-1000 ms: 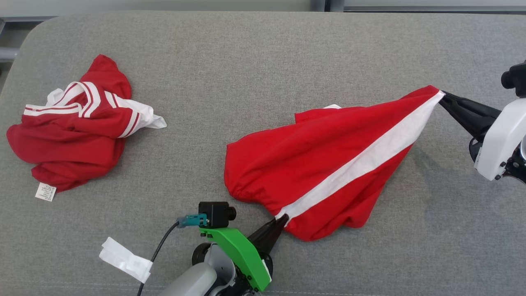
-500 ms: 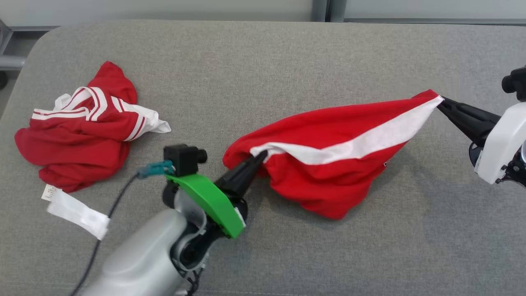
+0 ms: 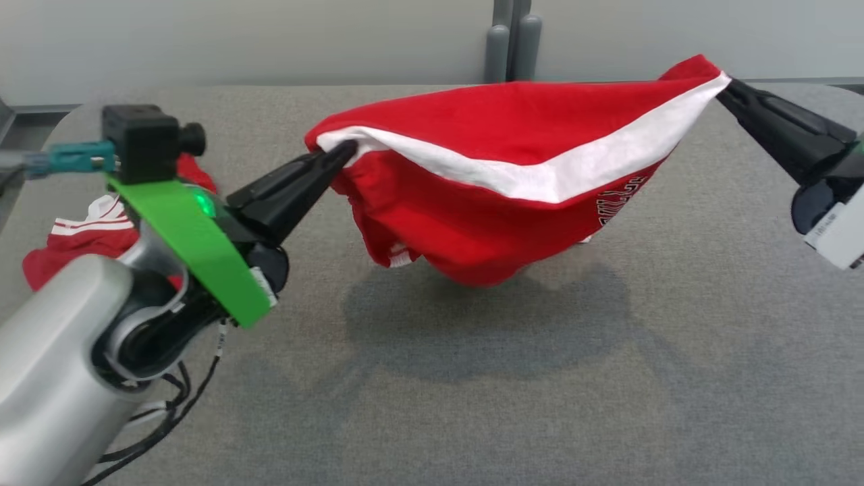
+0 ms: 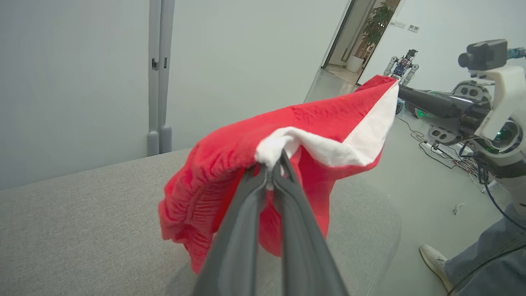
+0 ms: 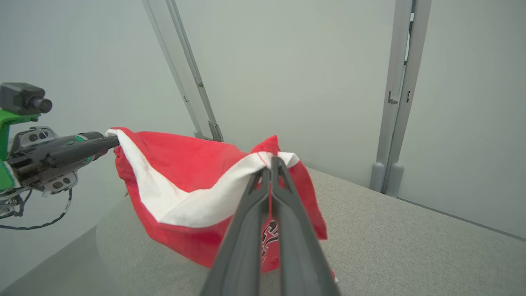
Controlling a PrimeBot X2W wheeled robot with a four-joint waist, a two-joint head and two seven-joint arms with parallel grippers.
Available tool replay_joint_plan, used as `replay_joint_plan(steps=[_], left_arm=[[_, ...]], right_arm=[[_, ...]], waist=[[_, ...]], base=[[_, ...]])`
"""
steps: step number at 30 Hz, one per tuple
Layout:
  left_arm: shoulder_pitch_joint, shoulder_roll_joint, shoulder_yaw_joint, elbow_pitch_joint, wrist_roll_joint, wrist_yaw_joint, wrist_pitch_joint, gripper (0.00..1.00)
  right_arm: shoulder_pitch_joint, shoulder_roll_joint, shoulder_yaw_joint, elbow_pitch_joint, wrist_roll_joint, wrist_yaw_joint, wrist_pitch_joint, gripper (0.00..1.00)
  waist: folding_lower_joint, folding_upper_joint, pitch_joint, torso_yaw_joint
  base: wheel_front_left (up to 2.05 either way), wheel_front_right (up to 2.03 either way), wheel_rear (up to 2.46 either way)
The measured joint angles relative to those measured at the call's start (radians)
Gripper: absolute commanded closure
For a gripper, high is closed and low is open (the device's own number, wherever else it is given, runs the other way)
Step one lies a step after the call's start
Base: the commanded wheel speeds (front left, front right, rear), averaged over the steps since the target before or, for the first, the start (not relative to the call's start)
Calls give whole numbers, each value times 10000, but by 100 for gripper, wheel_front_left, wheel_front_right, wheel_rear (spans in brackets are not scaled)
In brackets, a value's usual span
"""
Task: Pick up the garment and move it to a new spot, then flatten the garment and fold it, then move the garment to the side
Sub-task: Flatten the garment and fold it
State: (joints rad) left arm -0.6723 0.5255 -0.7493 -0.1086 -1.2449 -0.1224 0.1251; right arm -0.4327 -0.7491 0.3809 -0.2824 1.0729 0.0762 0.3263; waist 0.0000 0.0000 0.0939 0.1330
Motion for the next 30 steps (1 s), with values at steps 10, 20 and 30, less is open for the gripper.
replay_joint_plan(steps=[10,20,30], left_arm=[[-159,1697,999,-4226,-1875,721,1749,100],[-1074,2504,2322,-5457,-3668,2445,2817,100],[-1354,2088,1599,-1996,-3921,2474,3534,100]], right_arm=[[946,-709,-2280,-2895,1965,-554,-414,100],[2227,-1484,-3206,-3166,3028,-1586,230,100],[77,625,-1323,-1824,3749,-1714,587,100]], waist=[[-1,0,-342,-1057],[0,0,198,-1759],[0,0,1414,-1765]], base=[[0,0,0],[0,0,0],[0,0,0]])
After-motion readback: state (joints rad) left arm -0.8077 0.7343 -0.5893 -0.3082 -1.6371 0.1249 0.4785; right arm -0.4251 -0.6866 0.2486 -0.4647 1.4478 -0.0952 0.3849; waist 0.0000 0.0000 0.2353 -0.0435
